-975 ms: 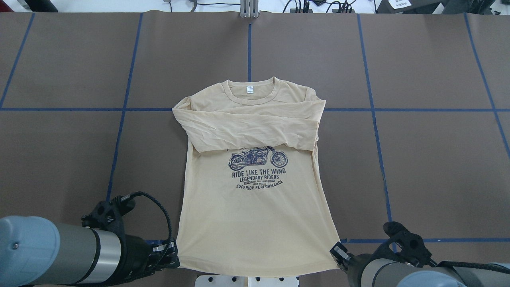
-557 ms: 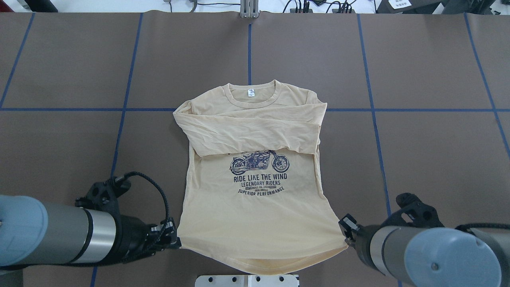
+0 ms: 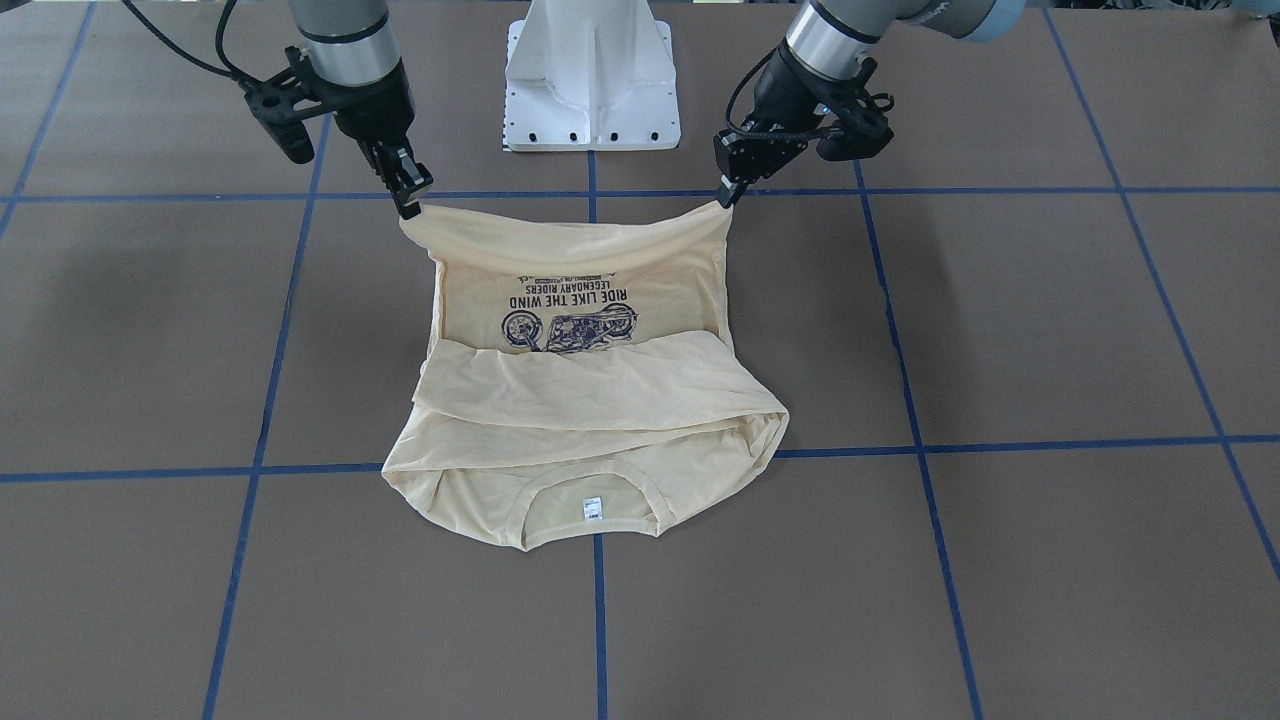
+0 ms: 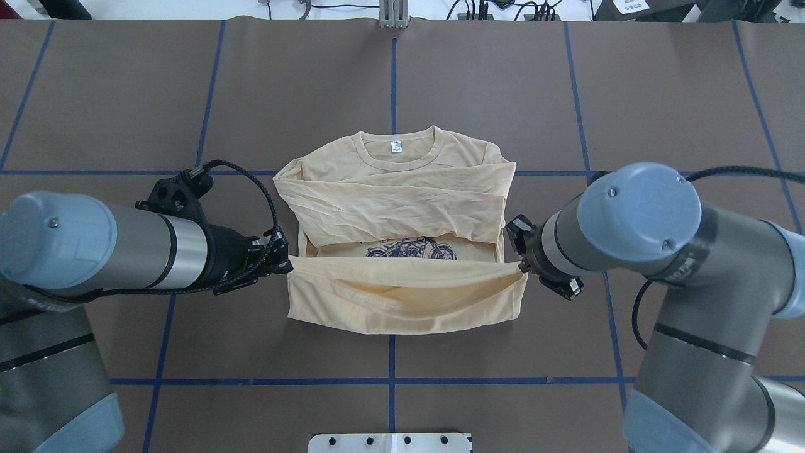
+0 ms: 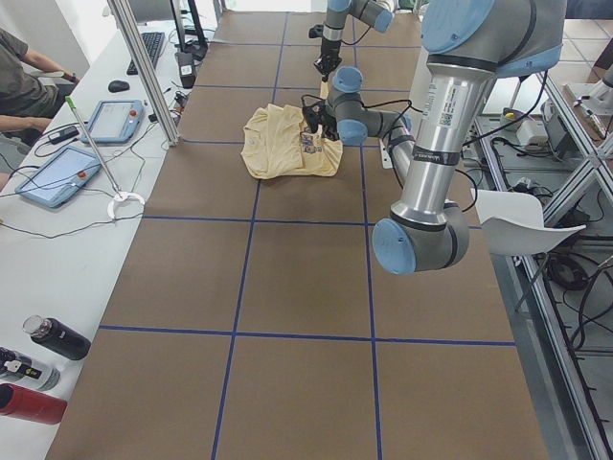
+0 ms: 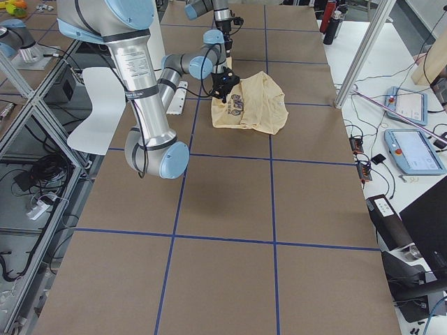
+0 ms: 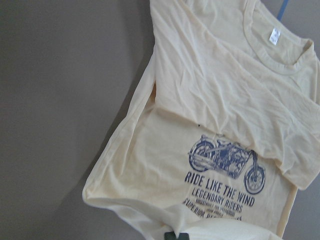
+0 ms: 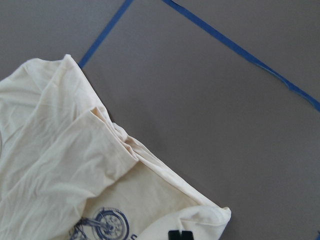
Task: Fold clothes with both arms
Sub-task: 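Lift the hem with both grippers and fold it toward the collar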
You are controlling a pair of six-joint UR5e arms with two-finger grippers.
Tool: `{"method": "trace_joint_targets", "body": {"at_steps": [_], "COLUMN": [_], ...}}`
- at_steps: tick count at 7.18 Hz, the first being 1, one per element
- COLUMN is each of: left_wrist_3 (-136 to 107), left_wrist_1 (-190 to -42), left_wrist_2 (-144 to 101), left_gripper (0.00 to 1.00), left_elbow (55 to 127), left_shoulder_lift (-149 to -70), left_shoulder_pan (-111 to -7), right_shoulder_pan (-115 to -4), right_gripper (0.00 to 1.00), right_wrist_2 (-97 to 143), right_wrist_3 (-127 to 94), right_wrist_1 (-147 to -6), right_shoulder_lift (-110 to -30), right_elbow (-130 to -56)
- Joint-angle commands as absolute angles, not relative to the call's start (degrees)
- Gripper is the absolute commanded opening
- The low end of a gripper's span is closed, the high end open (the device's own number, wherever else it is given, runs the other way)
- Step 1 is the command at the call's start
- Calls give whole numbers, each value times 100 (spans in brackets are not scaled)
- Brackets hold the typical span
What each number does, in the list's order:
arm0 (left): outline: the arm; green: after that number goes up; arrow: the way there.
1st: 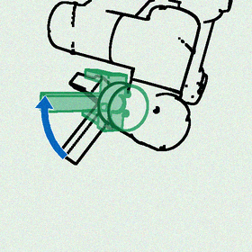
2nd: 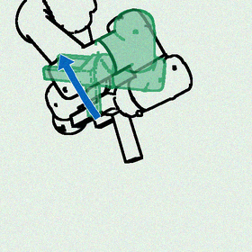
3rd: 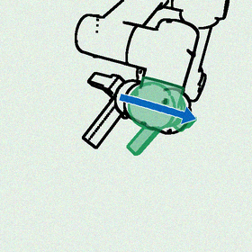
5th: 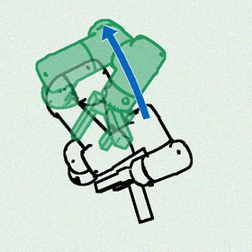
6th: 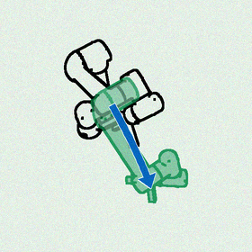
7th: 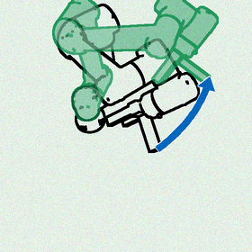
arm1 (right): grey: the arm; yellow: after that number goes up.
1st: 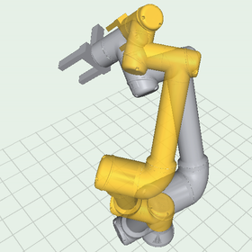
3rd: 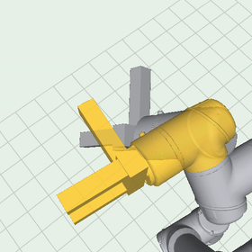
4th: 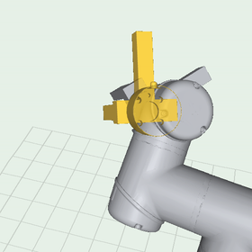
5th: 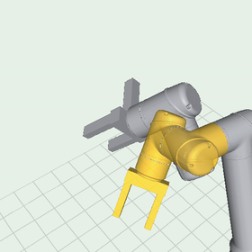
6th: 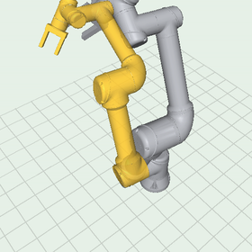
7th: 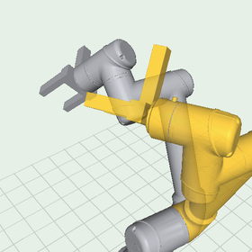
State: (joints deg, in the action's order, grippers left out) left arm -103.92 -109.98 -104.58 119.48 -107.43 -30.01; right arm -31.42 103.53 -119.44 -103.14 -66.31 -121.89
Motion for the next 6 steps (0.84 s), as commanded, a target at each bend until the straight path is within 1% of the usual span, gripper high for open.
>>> {"method": "trace_joint_targets", "body": {"at_steps": [1, 3, 4, 5, 6], "left_wrist_3": [-10205, -10064, -9933, -9679, -9625], "left_wrist_1": [-11004, -11082, -11022, -11082, -11127], "left_wrist_2": [-10459, -10459, -10468, -10459, -10442], "left_gripper": [0, 0, 0, 0, 0], "left_elbow": [11516, 11111, 11101, 10909, 10437], "left_shoulder_lift": [-11046, -11259, -11285, -11320, -11607], "left_shoulder_pan": [-3408, -3769, -3945, -4059, -4095], "right_shoulder_pan": [-3786, -4234, -4376, -4516, -4544], "right_gripper": [0, 0, 0, 0, 0], "right_wrist_2": [10477, 10485, 10511, 10520, 10512], "right_wrist_3": [-11314, -10743, -10505, -10407, -10398], "right_wrist_1": [-10283, -10283, -10275, -9952, -9392], "right_shoulder_lift": [-6076, -5479, -4997, -4601, -4605], "right_elbow": [-11333, -10455, -9772, -9008, -8582]}}
